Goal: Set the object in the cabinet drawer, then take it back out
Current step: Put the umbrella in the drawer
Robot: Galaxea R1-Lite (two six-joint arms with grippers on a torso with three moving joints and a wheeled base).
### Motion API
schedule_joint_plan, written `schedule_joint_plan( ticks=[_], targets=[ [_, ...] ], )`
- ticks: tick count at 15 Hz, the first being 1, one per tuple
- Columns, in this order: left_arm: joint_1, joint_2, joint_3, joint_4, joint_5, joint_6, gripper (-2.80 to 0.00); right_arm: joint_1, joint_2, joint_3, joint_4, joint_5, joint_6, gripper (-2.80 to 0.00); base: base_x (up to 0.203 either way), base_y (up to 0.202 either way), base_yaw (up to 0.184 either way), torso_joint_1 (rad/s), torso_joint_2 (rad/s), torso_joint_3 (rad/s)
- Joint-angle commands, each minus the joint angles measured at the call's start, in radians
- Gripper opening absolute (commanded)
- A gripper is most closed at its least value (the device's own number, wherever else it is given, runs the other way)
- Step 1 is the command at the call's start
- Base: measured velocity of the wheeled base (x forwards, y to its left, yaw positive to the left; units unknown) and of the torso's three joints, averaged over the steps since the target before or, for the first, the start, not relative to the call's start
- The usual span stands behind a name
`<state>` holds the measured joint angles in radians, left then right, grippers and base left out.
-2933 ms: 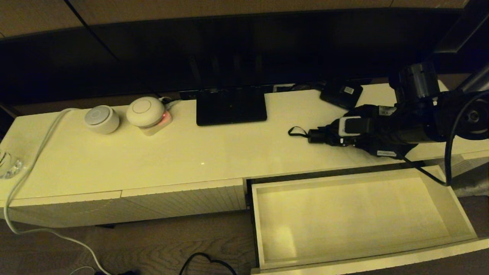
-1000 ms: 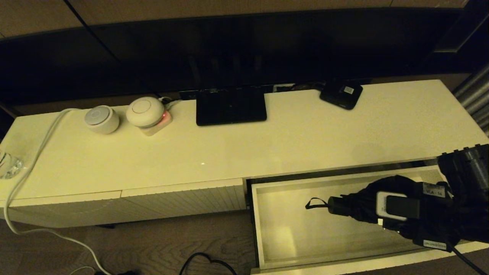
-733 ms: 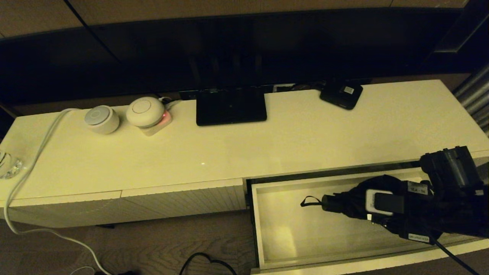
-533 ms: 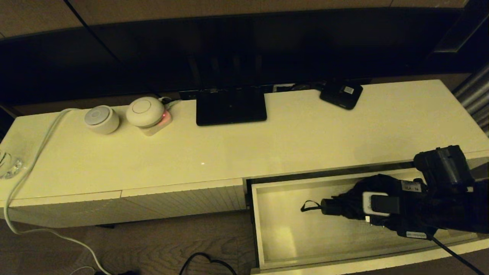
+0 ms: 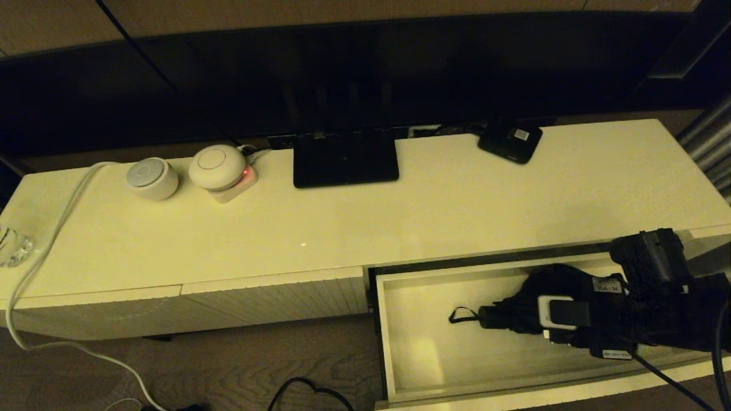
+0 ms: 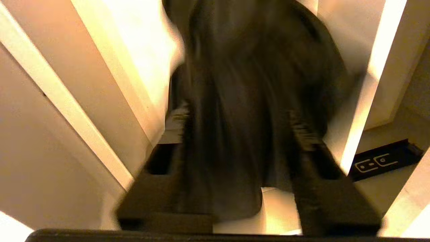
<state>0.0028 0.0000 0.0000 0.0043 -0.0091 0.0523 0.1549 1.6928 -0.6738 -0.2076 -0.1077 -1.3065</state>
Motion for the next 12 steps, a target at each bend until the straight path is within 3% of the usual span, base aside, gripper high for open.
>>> schedule_joint_plan(
  ticks=[1, 6, 9, 10, 12],
  targets=[
    [0.000, 0.000, 0.003, 0.000, 0.000, 0.000, -2.80, 0.002, -0.011, 0.008, -0.007, 0.000, -0.007, 0.00, 0.000, 0.000, 0.000, 0.000, 0.00, 0.000],
    [0.000, 0.000, 0.003, 0.000, 0.000, 0.000, -2.80, 0.019, -0.173, 0.050, -0.024, 0.002, -0.006, 0.00, 0.000, 0.000, 0.000, 0.000, 0.00, 0.000],
    [0.000, 0.000, 0.003, 0.000, 0.000, 0.000, -2.80, 0.043, -0.340, 0.059, 0.042, 0.021, -0.007, 0.00, 0.000, 0.000, 0.000, 0.000, 0.00, 0.000],
    [0.000, 0.000, 0.003, 0.000, 0.000, 0.000, -2.80, 0.049, -0.381, 0.079, 0.083, 0.026, -0.006, -2.80, 0.000, 0.000, 0.000, 0.000, 0.00, 0.000],
    [0.000, 0.000, 0.003, 0.000, 0.000, 0.001, -2.80, 0.063, -0.466, 0.119, 0.148, 0.030, -0.006, -2.80, 0.000, 0.000, 0.000, 0.000, 0.00, 0.000]
  ],
)
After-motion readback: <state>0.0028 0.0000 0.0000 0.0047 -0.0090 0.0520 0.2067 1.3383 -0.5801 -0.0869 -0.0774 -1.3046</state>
